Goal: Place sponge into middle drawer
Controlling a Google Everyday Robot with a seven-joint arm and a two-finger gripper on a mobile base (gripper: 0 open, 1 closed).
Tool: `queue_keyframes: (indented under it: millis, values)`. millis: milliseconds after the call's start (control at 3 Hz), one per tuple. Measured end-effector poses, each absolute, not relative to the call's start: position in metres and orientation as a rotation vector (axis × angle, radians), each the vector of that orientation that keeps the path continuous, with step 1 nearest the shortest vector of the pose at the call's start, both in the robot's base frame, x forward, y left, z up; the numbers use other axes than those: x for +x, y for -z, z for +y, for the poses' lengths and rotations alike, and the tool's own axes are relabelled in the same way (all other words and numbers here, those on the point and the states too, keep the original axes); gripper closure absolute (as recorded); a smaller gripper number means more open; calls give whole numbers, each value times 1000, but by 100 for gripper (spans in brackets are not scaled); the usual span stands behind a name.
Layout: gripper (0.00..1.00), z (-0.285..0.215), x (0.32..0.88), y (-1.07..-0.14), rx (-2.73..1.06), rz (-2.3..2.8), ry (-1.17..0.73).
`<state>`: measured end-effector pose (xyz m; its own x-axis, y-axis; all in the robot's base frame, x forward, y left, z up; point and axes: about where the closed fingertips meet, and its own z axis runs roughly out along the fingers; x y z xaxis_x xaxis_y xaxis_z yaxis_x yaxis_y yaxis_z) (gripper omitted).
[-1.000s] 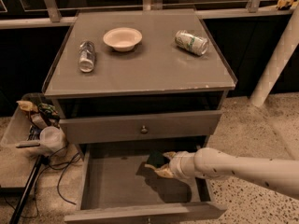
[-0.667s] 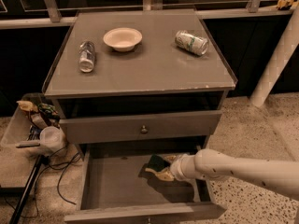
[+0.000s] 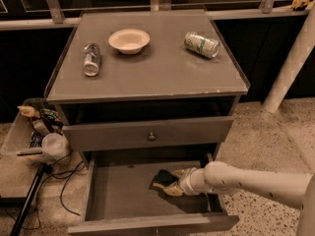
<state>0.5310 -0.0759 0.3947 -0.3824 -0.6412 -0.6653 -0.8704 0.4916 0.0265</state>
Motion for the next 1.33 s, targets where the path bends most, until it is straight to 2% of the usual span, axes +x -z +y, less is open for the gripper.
queue_keyframes:
  millis: [333, 667, 1333]
  values:
    - [100, -73, 531, -382, -1232, 2155, -516]
    - [82, -73, 531, -382, -1232, 2155, -516]
    - [36, -73, 531, -382, -1232, 2155, -517]
